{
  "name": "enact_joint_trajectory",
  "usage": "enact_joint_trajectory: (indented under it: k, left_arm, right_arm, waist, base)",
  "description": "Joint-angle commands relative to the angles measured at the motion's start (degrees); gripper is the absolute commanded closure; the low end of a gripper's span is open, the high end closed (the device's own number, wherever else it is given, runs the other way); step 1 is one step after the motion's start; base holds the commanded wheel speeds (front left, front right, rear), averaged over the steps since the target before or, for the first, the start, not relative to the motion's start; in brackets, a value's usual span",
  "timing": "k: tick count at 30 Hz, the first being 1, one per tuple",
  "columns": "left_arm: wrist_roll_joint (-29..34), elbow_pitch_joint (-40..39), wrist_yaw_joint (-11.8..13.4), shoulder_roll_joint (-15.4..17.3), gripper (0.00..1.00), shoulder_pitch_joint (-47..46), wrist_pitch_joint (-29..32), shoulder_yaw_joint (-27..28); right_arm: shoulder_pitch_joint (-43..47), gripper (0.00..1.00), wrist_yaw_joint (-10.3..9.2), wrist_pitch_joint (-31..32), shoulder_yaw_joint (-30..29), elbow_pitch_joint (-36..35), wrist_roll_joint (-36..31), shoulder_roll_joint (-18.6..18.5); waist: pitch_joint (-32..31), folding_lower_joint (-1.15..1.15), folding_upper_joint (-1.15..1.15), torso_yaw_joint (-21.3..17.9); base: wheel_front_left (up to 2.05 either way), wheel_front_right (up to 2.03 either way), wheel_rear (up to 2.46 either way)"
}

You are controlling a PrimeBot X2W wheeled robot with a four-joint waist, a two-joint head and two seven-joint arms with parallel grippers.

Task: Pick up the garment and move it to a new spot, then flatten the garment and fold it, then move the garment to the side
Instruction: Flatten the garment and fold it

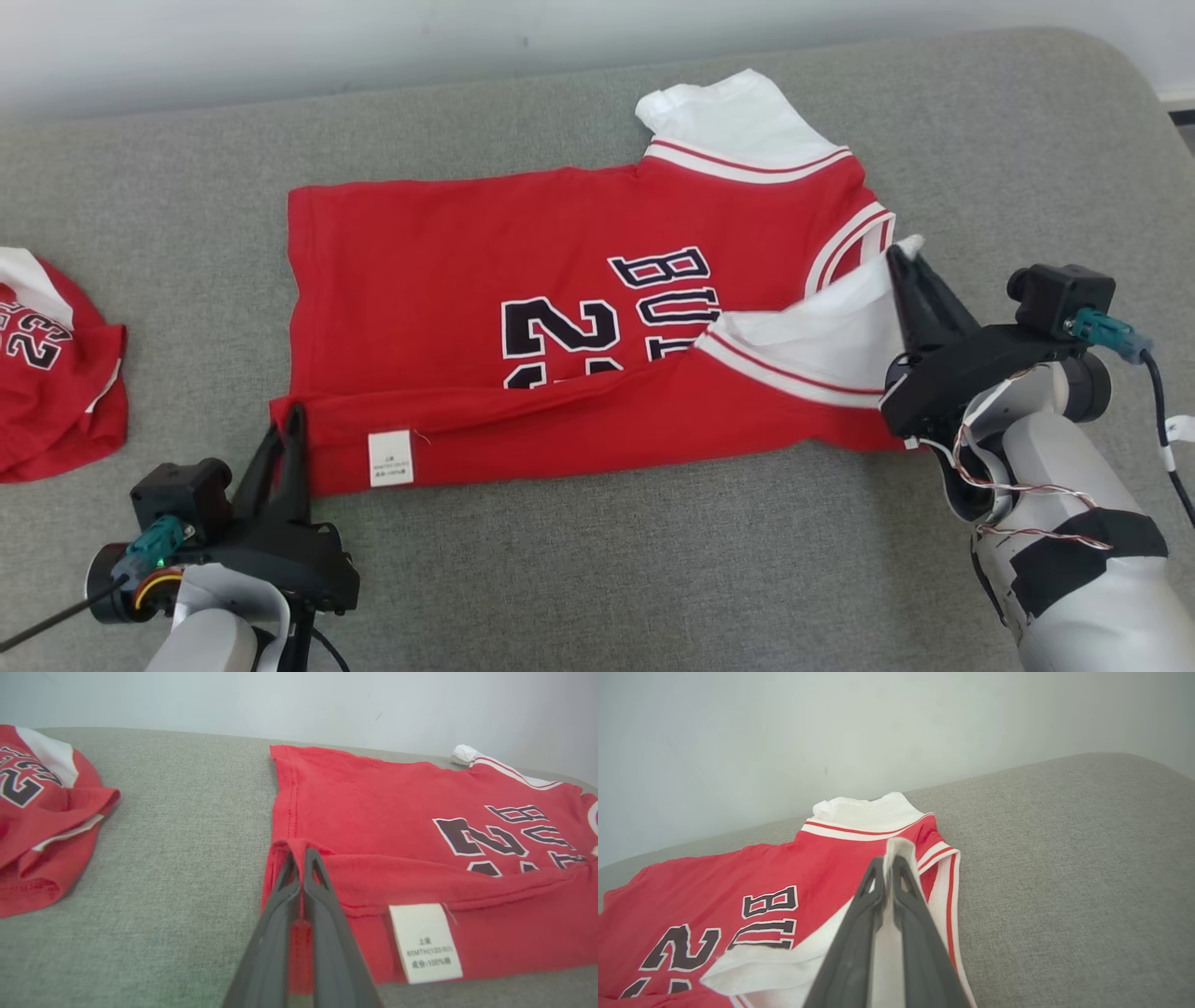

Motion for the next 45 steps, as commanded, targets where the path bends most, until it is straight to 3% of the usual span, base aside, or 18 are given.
enact_joint_trajectory:
  k: [1, 7, 17, 31, 32, 33, 34, 35, 45]
  left_arm:
    - [0.3, 0.3, 0.2, 0.0, 0.0, -0.3, -0.3, 0.0]
    - [0.5, -1.0, 1.0, -0.1, 0.0, 2.9, -2.8, 0.7]
    - [0.7, -3.2, 2.2, 0.0, 0.0, 9.3, -3.9, 0.5]
    - [-0.2, 4.7, -0.5, -1.1, 0.0, 4.3, -3.1, -0.5]
    - [-0.7, 5.4, -0.7, -1.7, 0.17, 3.6, -2.9, -0.6]
    - [-0.8, 6.5, -0.9, -1.9, 0.57, 3.2, -2.5, -0.8]
    - [-0.8, 7.3, -0.9, -2.0, 0.57, 2.8, -2.6, -0.9]
    - [-0.8, 8.0, -1.1, -2.2, 1.0, 2.4, -2.7, -1.0]
    - [-0.9, 8.8, -2.0, -2.6, 1.0, 5.4, -4.6, 0.3]
  right_arm:
    - [-0.2, 0.0, 0.06, -0.7, 0.2, 0.4, 0.7, 0.0]
    - [2.7, 0.0, 0.06, -4.6, 3.2, 2.6, 2.7, -2.2]
    - [13.3, 0.0, 0.07, -6.5, 4.1, -1.9, 5.0, -6.1]
    - [13.8, 0.0, 0.07, -3.0, 3.9, -0.7, 4.0, -2.5]
    - [13.6, 0.53, 0.07, -2.6, 4.0, -0.3, 4.0, -2.3]
    - [13.3, 0.84, 0.07, -2.5, 4.2, 0.0, 3.9, -2.1]
    - [13.0, 1.0, 0.07, -2.5, 4.3, 0.3, 3.9, -1.9]
    - [12.7, 1.0, 0.07, -2.6, 4.4, 0.5, 3.9, -1.7]
    - [16.5, 1.0, 0.07, -6.1, 2.9, -1.4, 4.9, -3.0]
  waist:
    - [-0.5, -0.01, -0.01, -0.1]
    - [-2.6, -0.01, -0.01, -0.1]
    - [-2.9, -0.01, -0.01, 0.1]
    - [-0.5, -0.01, -0.01, -0.9]
    - [-0.5, -0.01, -0.01, -0.9]
    - [-0.4, -0.01, -0.01, -0.9]
    - [-0.4, -0.01, -0.01, -0.8]
    - [-0.4, -0.01, -0.01, -0.8]
    - [-4.4, -0.01, -0.01, 0.9]
  base:
    - [0.0, 0.0, 0.0]
    - [0.0, 0.0, 0.0]
    - [0.0, 0.0, 0.0]
    - [0.0, 0.0, 0.0]
    - [0.0, 0.0, 0.0]
    - [0.0, 0.0, 0.0]
    - [0.0, 0.0, 0.0]
    - [0.0, 0.0, 0.0]
    - [0.0, 0.0, 0.0]
